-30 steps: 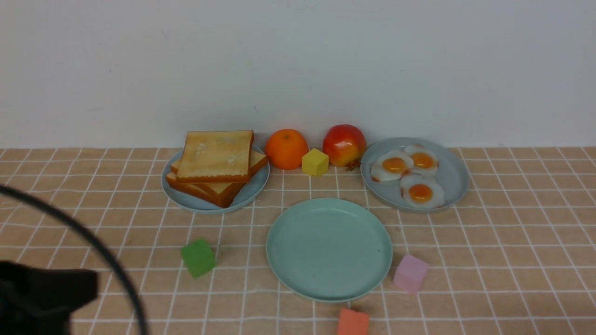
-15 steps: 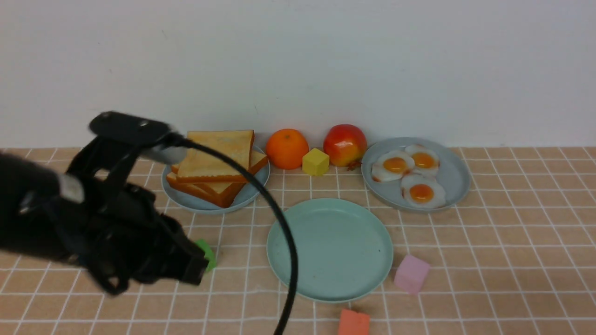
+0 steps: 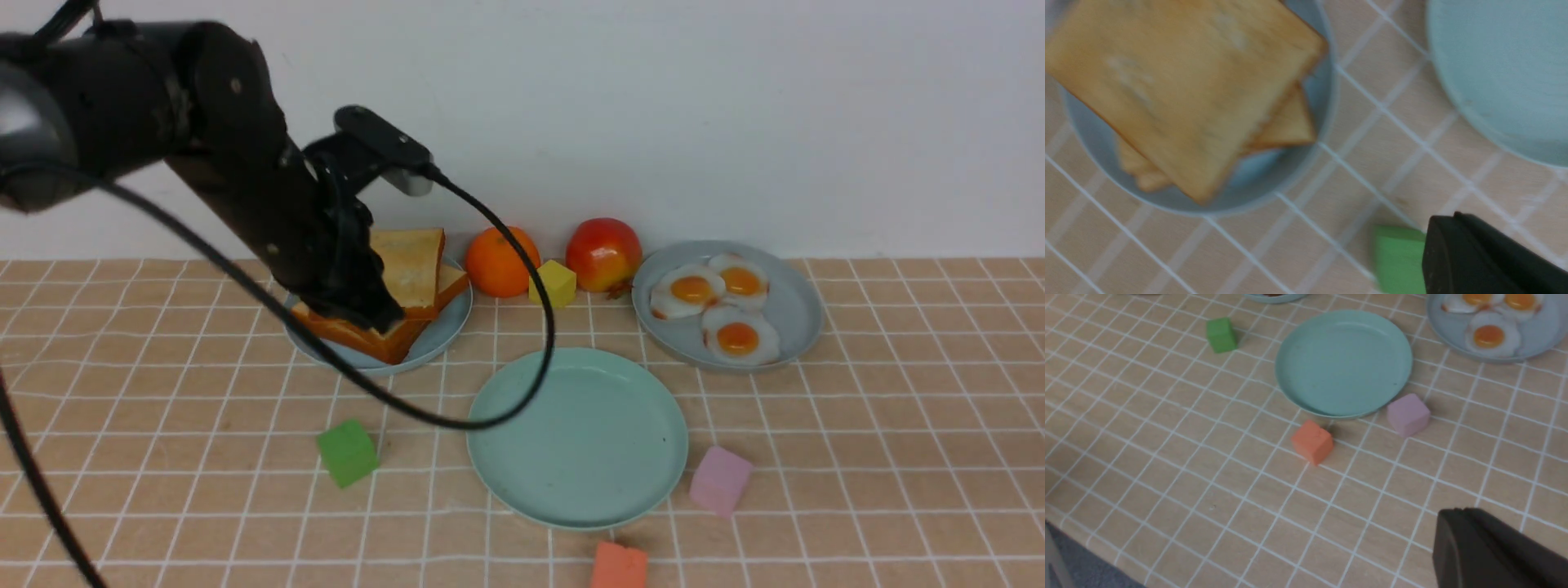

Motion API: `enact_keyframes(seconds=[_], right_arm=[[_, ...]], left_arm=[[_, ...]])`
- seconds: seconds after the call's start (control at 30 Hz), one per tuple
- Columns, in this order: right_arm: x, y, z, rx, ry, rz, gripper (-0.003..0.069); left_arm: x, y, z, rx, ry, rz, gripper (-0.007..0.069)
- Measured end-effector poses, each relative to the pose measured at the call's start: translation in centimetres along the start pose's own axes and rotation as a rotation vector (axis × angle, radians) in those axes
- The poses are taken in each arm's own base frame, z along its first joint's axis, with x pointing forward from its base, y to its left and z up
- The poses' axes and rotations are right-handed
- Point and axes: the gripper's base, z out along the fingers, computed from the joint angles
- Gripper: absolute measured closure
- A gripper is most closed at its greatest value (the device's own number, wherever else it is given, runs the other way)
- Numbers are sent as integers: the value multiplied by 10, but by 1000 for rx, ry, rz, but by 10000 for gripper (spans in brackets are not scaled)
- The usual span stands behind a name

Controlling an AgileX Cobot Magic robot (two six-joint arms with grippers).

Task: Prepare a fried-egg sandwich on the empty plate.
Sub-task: Use the left arm to grab a slice of bread

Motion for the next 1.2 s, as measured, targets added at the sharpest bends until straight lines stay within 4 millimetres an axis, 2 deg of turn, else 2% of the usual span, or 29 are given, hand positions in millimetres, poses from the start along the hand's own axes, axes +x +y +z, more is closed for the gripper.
enact_keyframes(seconds=[0.1,0.17,0.27,0.37,0.4,0.43,0.47,0.5,0.6,0.9,1.07,1.2], right_arm=[[1,1,0,-9,8,-9,668],[0,1,0,-10,10,-9,668],[-1,0,0,-7,-2,-9,667],[-2,0,0,-5,-12,-9,663],[-2,0,0,-5,-12,-9,662],[-2,0,0,-5,-12,-9,662],[-2,0,0,-5,-12,-9,661],[-2,0,0,-5,-12,-9,659],[-2,0,0,-4,-14,-9,658],[-3,0,0,0,-30,-9,658],[-4,-1,0,3,-40,-9,658],[-4,-1,0,3,-41,-9,655]], left_arm=[[-3,21,11,-15,-1,110,638],[-3,28,22,-13,13,175,627],[-3,31,34,-11,21,237,572],[-4,34,45,-32,5,283,400],[-5,34,45,-35,2,285,400],[-7,36,47,-59,-18,290,319],[-7,37,47,-63,-21,291,300],[-9,39,48,-85,-41,295,232],[-10,41,53,-101,-52,308,155],[-5,41,73,-82,-22,501,133],[-4,42,83,-85,-24,511,149],[-2,45,94,-96,-12,524,190]])
